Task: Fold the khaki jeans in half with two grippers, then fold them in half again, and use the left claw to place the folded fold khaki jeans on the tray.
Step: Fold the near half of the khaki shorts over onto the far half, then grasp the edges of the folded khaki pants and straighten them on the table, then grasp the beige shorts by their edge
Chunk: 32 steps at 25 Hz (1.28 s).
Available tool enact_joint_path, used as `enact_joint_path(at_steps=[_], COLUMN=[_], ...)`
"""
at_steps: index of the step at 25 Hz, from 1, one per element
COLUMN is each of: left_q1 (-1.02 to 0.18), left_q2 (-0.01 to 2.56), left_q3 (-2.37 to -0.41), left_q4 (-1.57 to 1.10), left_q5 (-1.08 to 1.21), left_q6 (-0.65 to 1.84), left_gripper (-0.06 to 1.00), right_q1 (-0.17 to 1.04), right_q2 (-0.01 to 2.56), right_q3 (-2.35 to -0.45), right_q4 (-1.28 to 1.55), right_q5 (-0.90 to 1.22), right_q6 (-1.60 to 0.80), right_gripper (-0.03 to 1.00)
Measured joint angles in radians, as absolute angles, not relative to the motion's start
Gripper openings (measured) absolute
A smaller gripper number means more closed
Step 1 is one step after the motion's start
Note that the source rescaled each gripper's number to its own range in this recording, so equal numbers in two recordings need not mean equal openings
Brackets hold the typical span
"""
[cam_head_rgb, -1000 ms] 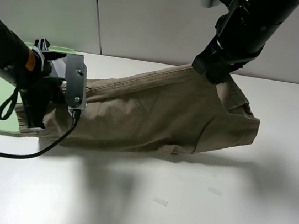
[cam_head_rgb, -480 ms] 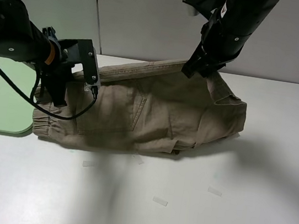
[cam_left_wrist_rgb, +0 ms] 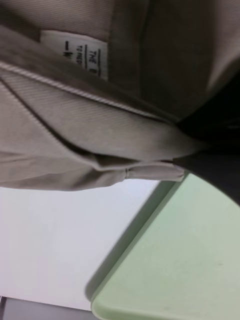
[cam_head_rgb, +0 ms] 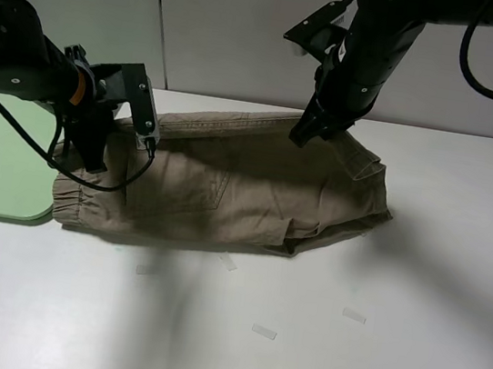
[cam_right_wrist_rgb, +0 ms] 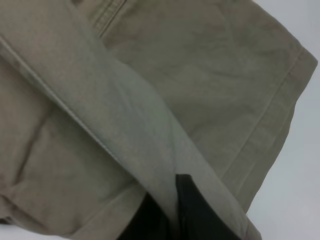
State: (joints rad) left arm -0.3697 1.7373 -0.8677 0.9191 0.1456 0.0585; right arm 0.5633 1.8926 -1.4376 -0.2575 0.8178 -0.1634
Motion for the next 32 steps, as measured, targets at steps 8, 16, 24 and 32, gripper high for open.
enact_joint_path(at_steps=[8, 16, 24, 32], left_q1=[-0.362, -0.358, -0.35, -0.35], left_q2=[1.737, 1.737, 1.737, 1.737], left_q3=[-0.868, -0.868, -0.868, -0.868], left_q4=[0.922, 0.923, 0.923, 0.923], left_q5=[0.11, 0.009, -0.028, -0.028], left_q6=[0.058, 0.056, 0.056, -0.017], left_gripper=[0.08, 0.83, 0.99, 1.0], right_q1=[0.563, 0.56, 0.56, 0.56], right_q2=[1.893, 1.893, 1.893, 1.893], right_q3=[-1.438, -1.438, -1.438, -1.438], right_q4=[-0.295, -0.338, -0.342, -0.244], right_q5=[0.813, 0.839, 0.841, 0.844], right_q6=[-0.162, -0.06, -0.045, -0.026], right_gripper=[0.0, 0.9, 1.0, 1.0])
